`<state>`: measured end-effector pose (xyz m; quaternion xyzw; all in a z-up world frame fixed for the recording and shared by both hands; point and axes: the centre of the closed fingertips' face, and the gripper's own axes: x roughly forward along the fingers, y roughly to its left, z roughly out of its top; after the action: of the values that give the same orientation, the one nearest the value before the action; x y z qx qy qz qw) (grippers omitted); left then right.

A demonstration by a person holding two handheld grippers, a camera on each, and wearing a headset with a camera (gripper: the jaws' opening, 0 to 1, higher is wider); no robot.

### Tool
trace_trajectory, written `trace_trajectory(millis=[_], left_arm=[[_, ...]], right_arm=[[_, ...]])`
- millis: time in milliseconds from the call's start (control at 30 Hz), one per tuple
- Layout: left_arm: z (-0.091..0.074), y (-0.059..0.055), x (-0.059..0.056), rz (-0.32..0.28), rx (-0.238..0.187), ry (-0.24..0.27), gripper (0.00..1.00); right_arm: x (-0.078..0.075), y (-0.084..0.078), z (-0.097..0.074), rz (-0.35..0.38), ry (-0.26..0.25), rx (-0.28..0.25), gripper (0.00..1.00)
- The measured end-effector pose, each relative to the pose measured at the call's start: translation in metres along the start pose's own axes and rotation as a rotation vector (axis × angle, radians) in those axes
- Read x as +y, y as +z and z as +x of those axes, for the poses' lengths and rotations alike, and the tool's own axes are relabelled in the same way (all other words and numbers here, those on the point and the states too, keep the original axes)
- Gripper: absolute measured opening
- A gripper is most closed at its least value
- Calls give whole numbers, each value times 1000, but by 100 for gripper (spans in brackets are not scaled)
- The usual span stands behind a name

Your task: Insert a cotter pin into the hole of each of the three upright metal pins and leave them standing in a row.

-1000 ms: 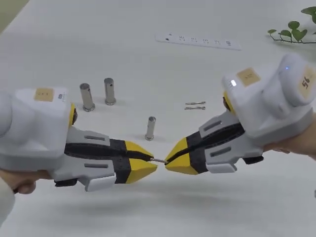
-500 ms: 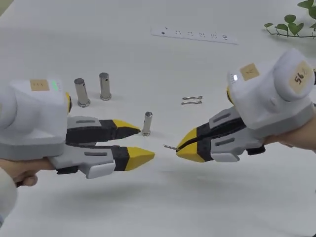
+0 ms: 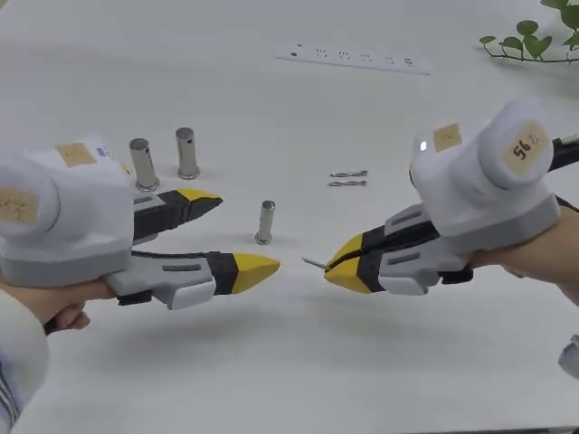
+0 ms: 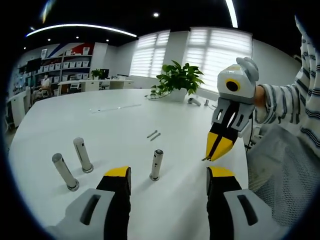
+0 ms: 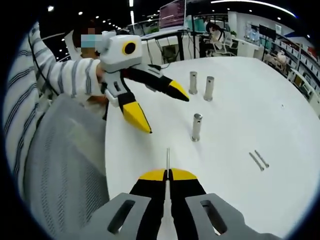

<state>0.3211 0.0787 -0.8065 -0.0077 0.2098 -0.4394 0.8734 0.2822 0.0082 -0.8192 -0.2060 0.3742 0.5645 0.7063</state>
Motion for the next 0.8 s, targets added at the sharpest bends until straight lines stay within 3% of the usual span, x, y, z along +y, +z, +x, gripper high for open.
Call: trace_trajectory(millis=[333,667,800], left_arm=[[16,-16,2,2,49,8,63],[33,-22,12,-2,57,22,54],[38,-20,13,-28,44,23,44]], right_arm=[[-10,2,0,45,-39,1,4],[-18,10,2,32,-67,7,4],[-22,11,3,28,-70,15,4]])
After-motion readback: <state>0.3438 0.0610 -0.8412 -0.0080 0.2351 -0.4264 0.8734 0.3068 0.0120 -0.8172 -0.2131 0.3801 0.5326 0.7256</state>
